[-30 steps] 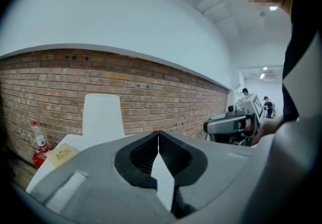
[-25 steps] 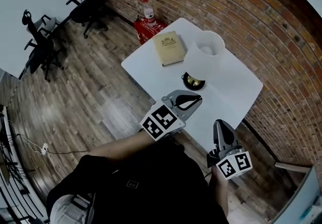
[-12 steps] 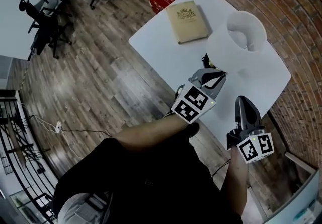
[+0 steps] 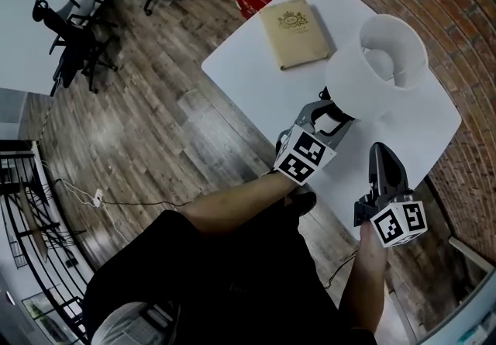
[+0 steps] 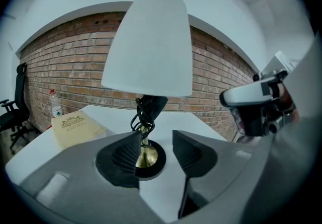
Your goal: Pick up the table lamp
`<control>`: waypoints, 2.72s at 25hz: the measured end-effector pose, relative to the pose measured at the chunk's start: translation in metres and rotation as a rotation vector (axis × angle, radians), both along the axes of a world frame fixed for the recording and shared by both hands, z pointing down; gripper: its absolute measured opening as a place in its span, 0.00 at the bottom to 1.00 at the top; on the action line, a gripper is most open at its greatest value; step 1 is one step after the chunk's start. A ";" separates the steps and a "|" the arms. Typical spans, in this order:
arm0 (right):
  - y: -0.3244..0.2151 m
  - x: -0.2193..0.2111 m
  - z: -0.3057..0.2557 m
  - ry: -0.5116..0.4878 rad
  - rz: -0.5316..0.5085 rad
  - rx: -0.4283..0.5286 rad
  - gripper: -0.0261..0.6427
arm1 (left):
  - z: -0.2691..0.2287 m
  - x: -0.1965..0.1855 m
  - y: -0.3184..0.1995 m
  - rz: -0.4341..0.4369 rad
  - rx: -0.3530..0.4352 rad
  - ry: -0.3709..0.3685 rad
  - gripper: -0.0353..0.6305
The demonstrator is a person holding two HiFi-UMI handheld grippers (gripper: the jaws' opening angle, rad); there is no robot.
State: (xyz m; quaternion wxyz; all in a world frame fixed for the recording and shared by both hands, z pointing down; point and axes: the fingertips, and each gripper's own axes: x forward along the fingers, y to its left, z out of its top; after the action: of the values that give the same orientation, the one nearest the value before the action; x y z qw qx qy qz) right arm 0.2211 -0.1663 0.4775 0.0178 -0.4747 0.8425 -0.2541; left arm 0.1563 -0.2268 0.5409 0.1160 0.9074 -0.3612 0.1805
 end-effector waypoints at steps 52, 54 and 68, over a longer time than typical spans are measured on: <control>-0.036 0.028 0.092 -0.054 0.106 -0.165 0.06 | 0.033 0.057 -0.100 0.021 0.150 -0.003 0.20; -0.037 0.026 0.091 -0.058 0.106 -0.161 0.06 | 0.030 0.056 -0.101 0.028 0.145 -0.001 0.18; -0.033 0.024 0.067 -0.059 0.115 -0.139 0.06 | 0.009 0.033 -0.102 0.038 0.081 0.061 0.13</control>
State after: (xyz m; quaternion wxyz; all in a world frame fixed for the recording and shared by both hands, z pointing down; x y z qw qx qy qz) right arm 0.2452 -0.1997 0.5442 0.0243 -0.5145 0.7934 -0.3245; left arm 0.1889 -0.3292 0.5495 0.0869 0.9232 -0.3472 0.1401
